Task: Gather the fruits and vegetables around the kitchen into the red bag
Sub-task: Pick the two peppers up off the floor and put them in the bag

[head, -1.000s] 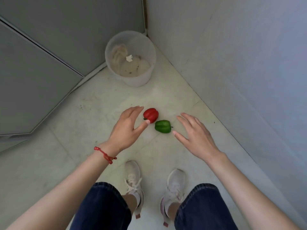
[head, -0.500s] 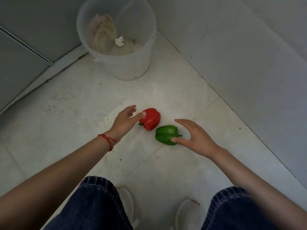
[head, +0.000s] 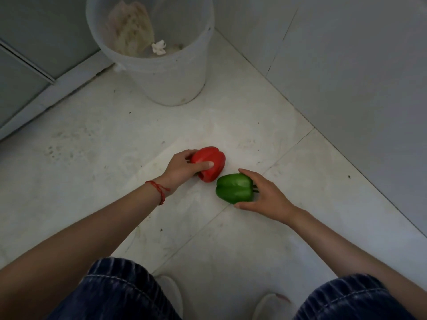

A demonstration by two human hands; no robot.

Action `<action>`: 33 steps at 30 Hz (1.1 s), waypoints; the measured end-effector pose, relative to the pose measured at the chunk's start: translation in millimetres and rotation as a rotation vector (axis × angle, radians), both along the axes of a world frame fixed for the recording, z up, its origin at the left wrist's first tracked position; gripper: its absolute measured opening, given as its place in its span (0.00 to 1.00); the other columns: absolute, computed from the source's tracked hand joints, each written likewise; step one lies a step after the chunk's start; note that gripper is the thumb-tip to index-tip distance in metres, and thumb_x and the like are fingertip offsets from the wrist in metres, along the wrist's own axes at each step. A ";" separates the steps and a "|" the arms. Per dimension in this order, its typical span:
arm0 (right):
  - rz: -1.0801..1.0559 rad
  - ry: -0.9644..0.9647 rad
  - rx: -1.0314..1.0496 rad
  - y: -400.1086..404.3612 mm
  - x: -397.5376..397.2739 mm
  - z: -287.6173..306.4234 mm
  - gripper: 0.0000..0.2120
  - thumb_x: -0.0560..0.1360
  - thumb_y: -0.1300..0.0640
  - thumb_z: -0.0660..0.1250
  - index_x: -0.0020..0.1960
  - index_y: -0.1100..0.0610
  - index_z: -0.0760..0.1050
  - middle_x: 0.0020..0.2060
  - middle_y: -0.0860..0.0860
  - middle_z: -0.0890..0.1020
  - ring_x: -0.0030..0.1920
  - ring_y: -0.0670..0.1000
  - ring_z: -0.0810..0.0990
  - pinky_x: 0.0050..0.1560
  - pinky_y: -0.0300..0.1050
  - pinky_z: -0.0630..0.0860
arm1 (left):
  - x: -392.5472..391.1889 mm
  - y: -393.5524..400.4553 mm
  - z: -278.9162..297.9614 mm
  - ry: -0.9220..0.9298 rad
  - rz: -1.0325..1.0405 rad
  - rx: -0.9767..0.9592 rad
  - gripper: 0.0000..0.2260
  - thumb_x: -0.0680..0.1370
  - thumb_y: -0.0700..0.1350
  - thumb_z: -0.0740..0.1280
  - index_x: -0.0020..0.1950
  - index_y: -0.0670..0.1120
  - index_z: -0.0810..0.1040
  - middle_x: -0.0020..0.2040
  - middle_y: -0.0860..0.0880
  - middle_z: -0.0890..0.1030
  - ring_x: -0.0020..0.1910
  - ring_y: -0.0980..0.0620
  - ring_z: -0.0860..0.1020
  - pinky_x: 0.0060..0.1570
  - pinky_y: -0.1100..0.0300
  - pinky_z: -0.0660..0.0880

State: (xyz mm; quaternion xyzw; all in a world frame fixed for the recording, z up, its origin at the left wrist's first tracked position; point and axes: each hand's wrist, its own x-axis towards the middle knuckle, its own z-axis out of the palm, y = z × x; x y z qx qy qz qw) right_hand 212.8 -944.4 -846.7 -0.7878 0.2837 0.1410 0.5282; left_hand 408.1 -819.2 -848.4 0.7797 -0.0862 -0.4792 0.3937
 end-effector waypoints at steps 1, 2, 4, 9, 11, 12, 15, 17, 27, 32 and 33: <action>-0.036 -0.001 0.014 1.1 -1.1 -1.1 0.40 0.64 0.51 0.76 0.71 0.49 0.61 0.63 0.46 0.70 0.60 0.45 0.71 0.60 0.38 0.70 | -2.7 -1.2 0.3 0.035 0.015 -0.001 0.29 0.67 0.47 0.75 0.65 0.43 0.71 0.58 0.45 0.75 0.56 0.46 0.76 0.56 0.48 0.76; -0.075 -0.004 0.032 1.7 -1.9 -1.9 0.40 0.64 0.52 0.77 0.70 0.50 0.61 0.62 0.46 0.71 0.59 0.45 0.72 0.59 0.38 0.71 | -5.1 -2.6 0.4 0.064 0.029 -0.001 0.28 0.67 0.45 0.75 0.65 0.42 0.71 0.58 0.44 0.75 0.56 0.45 0.76 0.55 0.48 0.77; -0.153 -0.009 0.077 1.6 -3.0 -2.8 0.39 0.63 0.53 0.77 0.69 0.50 0.63 0.59 0.47 0.73 0.55 0.45 0.74 0.55 0.36 0.74 | -7.5 -4.8 0.9 0.105 0.055 0.000 0.28 0.68 0.44 0.75 0.65 0.42 0.70 0.59 0.43 0.74 0.56 0.44 0.76 0.53 0.50 0.78; -0.286 -0.017 0.198 -1.3 -3.9 1.1 0.36 0.63 0.56 0.77 0.67 0.49 0.66 0.56 0.46 0.74 0.55 0.47 0.75 0.48 0.32 0.74 | -6.3 -3.4 5.6 0.219 0.118 -0.022 0.29 0.69 0.42 0.74 0.67 0.43 0.69 0.61 0.43 0.73 0.57 0.46 0.76 0.45 0.57 0.79; -0.328 -0.036 0.214 -2.8 -4.0 7.4 0.34 0.64 0.56 0.77 0.66 0.49 0.66 0.57 0.47 0.74 0.57 0.47 0.75 0.51 0.35 0.75 | -7.4 -0.8 11.6 0.253 0.142 -0.052 0.28 0.69 0.41 0.73 0.68 0.41 0.68 0.62 0.43 0.73 0.57 0.45 0.75 0.47 0.56 0.79; -0.351 -0.051 0.218 -3.3 -3.8 12.4 0.33 0.64 0.57 0.77 0.65 0.49 0.67 0.57 0.48 0.74 0.57 0.47 0.75 0.51 0.36 0.75 | -7.9 -0.1 16.3 0.263 0.157 -0.067 0.28 0.70 0.41 0.72 0.68 0.41 0.68 0.62 0.43 0.73 0.58 0.45 0.75 0.49 0.55 0.79; -0.436 -0.090 0.246 -4.9 -5.0 33.6 0.32 0.64 0.59 0.76 0.64 0.51 0.68 0.58 0.49 0.75 0.58 0.47 0.75 0.52 0.36 0.76 | -7.8 1.6 36.2 0.299 0.218 -0.106 0.25 0.71 0.41 0.71 0.67 0.40 0.68 0.61 0.43 0.73 0.57 0.46 0.75 0.51 0.52 0.78; -0.464 -0.096 0.234 -6.3 -6.9 51.7 0.32 0.64 0.59 0.77 0.65 0.53 0.68 0.58 0.50 0.76 0.58 0.47 0.75 0.53 0.36 0.76 | -8.7 1.9 54.5 0.339 0.287 -0.128 0.24 0.71 0.42 0.71 0.66 0.41 0.69 0.60 0.43 0.73 0.57 0.47 0.75 0.49 0.53 0.80; -0.601 -0.130 0.227 -12.4 -11.7 158.9 0.26 0.66 0.63 0.74 0.62 0.53 0.70 0.53 0.49 0.79 0.53 0.45 0.78 0.49 0.32 0.76 | -14.4 16.1 154.7 0.355 0.328 -0.174 0.15 0.72 0.42 0.70 0.57 0.45 0.73 0.56 0.46 0.75 0.55 0.49 0.76 0.49 0.52 0.80; -0.693 -0.148 0.274 -3.1 -9.7 215.9 0.23 0.67 0.65 0.72 0.60 0.53 0.72 0.52 0.48 0.80 0.52 0.45 0.79 0.52 0.37 0.77 | -7.8 46.9 209.2 0.313 0.406 -0.120 0.18 0.72 0.42 0.71 0.60 0.44 0.72 0.55 0.46 0.76 0.53 0.50 0.76 0.51 0.51 0.78; -0.707 -0.148 0.285 0.1 -8.9 228.1 0.23 0.68 0.65 0.72 0.60 0.53 0.72 0.52 0.49 0.80 0.52 0.45 0.79 0.52 0.37 0.77 | -7.3 53.5 221.6 0.312 0.425 -0.114 0.19 0.72 0.42 0.70 0.61 0.43 0.72 0.55 0.46 0.75 0.53 0.49 0.76 0.51 0.51 0.78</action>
